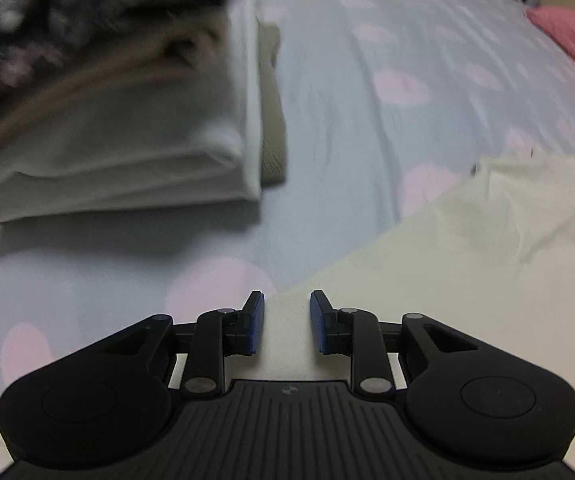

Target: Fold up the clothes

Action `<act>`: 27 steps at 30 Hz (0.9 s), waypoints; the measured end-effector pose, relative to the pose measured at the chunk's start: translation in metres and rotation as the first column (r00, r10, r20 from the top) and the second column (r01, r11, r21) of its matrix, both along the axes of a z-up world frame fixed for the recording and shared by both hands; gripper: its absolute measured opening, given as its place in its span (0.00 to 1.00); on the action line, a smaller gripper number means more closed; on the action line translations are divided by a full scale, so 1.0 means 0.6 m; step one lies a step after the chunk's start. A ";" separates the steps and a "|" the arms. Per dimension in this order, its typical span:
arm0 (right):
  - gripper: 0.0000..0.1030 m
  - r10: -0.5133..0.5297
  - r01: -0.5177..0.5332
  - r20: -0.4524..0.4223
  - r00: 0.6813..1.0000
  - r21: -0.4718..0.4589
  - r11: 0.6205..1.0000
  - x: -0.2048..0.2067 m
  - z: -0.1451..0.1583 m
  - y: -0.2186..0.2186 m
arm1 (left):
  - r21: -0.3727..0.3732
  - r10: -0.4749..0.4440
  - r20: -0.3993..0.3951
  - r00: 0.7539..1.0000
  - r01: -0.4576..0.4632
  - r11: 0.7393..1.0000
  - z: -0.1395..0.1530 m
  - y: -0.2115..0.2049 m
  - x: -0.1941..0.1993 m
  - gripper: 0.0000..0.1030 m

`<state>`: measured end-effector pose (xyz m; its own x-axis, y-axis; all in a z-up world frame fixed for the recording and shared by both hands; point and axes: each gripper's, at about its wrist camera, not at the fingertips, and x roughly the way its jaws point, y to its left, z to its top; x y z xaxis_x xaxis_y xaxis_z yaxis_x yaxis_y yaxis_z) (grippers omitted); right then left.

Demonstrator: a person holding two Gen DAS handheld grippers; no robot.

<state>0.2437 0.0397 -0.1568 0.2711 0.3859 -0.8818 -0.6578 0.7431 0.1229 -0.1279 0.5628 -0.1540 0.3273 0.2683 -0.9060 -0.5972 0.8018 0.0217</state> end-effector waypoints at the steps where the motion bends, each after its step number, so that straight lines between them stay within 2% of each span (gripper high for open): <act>1: 0.38 -0.001 0.001 -0.016 1.000 -0.004 1.000 0.006 -0.011 0.000 | 0.020 -0.012 -0.002 1.000 0.012 1.000 -0.004 -0.006 0.001 0.23; 3: 0.38 0.002 -0.002 -0.025 1.000 -0.002 1.000 0.010 -0.027 -0.003 | 0.052 -0.023 -0.013 1.000 0.024 0.998 -0.009 -0.016 0.003 0.23; 4: 0.34 0.004 -0.004 -0.015 1.000 0.002 1.000 0.008 -0.030 -0.005 | 0.063 -0.022 -0.020 1.000 0.023 0.998 -0.011 -0.020 0.004 0.23; 5: 0.17 0.011 -0.011 -0.002 1.000 -0.009 1.000 0.005 -0.028 -0.004 | 0.068 -0.014 -0.025 1.000 0.015 0.998 -0.012 -0.022 0.006 0.23; 6: 0.08 0.019 -0.018 0.011 1.000 -0.019 1.000 0.002 -0.026 -0.003 | 0.074 -0.009 -0.031 0.999 0.012 0.997 -0.012 -0.023 0.008 0.23; 8: 0.05 0.032 -0.031 0.038 0.999 -0.041 0.999 -0.003 -0.021 -0.001 | 0.085 -0.005 -0.040 0.999 0.009 0.996 -0.013 -0.026 0.012 0.22; 12: 0.04 -0.021 0.035 0.167 0.986 -0.082 0.996 -0.003 -0.001 0.003 | 0.090 0.018 -0.037 0.999 -0.015 0.996 -0.014 -0.029 0.013 0.22; 13: 0.00 -0.031 0.045 0.161 0.986 -0.082 0.996 0.001 -0.003 0.002 | 0.091 0.022 -0.034 0.999 -0.019 0.996 -0.014 -0.029 0.012 0.22; 19: 0.02 -0.090 0.101 0.128 0.988 -0.083 0.991 0.024 -0.014 -0.006 | 0.105 0.043 -0.023 0.999 -0.040 0.994 -0.012 -0.033 0.011 0.22; 21: 0.12 -0.094 0.103 0.113 0.989 -0.075 0.992 0.027 -0.008 -0.011 | 0.117 0.047 -0.013 0.999 -0.045 0.992 -0.004 -0.038 0.009 0.22; 23: 0.36 -0.087 0.099 0.129 0.988 -0.087 0.991 0.024 0.012 -0.020 | 0.117 0.054 0.005 0.999 -0.054 0.992 0.008 -0.044 0.005 0.22; 27: 0.37 -0.135 0.142 0.118 0.984 -0.050 0.989 0.017 0.063 -0.067 | 0.130 0.032 0.017 0.999 -0.034 0.991 0.043 -0.070 0.001 0.22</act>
<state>0.2538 -0.0008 -0.1193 0.4179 0.2866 -0.8621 -0.5553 0.8316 0.0073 -0.1273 0.5205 -0.1283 0.3294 0.3944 -0.8579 -0.6243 0.7726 0.1154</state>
